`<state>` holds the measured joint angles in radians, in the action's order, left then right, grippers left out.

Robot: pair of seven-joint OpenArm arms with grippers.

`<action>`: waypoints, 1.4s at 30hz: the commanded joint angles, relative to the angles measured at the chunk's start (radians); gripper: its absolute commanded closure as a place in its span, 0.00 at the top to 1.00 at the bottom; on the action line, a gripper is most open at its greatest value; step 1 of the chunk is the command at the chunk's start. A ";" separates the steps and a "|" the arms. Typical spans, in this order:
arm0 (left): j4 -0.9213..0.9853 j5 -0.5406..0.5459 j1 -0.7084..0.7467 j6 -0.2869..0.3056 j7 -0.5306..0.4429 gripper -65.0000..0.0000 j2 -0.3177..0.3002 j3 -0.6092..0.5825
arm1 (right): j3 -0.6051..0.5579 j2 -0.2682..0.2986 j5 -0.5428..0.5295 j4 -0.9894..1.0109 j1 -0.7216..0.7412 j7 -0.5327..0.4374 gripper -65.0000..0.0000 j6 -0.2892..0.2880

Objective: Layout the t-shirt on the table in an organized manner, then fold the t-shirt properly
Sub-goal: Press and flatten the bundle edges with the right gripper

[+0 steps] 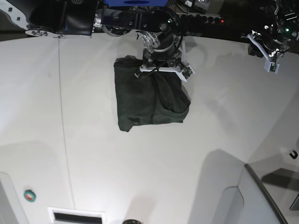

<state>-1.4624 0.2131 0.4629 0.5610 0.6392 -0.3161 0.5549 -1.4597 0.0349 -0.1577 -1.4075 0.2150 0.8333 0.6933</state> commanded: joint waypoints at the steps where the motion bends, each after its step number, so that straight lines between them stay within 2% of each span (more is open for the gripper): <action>1: -0.013 0.007 0.003 0.000 -0.015 0.27 -0.015 0.007 | 0.003 -0.017 0.007 -0.022 0.011 -0.021 0.01 0.005; 7: -0.013 0.007 0.001 0.000 -0.015 0.27 -0.015 0.007 | -0.002 -0.056 0.011 -0.022 0.013 -0.022 0.01 -0.054; 14: -0.013 0.007 -0.005 0.000 -0.015 0.27 -0.015 0.007 | -0.005 -0.102 0.011 -0.017 0.039 -0.021 0.01 -0.082; 19: -0.014 0.007 -0.006 0.000 -0.014 0.27 -0.015 0.007 | -0.002 -0.155 0.013 0.033 0.047 -0.024 0.01 -0.146; 28: -0.013 0.007 -0.005 0.000 -0.014 0.27 -0.015 0.007 | 0.000 -0.178 0.011 0.124 0.045 -0.095 0.01 -0.157; 31: -0.013 0.007 -0.006 0.000 -0.014 0.27 -0.015 0.007 | 0.001 -0.178 0.010 0.139 0.045 -0.134 0.06 -0.157; 34: -0.013 0.007 -0.006 0.000 -0.014 0.27 -0.015 0.007 | 0.001 -0.178 0.011 0.101 0.041 -0.156 0.29 -0.157; 36: -0.013 0.007 -0.006 0.000 -0.014 0.27 -0.015 0.007 | 0.004 -0.169 0.013 0.026 0.047 -0.150 0.37 -0.157; 39: -0.013 0.007 -0.006 0.000 -0.014 0.27 -0.015 0.007 | 0.069 -0.105 0.013 -0.117 0.080 -0.065 0.37 -0.152; 41: -0.013 0.007 0.000 0.000 -0.014 0.27 -0.015 0.007 | 0.187 -0.068 0.013 -0.158 0.087 -0.010 0.36 -0.156; 42: -0.013 0.007 0.003 0.000 -0.014 0.27 -0.015 0.007 | 0.258 -0.051 0.013 -0.155 0.087 -0.006 0.31 -0.159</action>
<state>-1.4624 0.2127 0.4595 0.5579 0.6395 -0.3161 0.5552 -1.2045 -0.0105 -0.1600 -1.5494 0.2848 0.8387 0.5262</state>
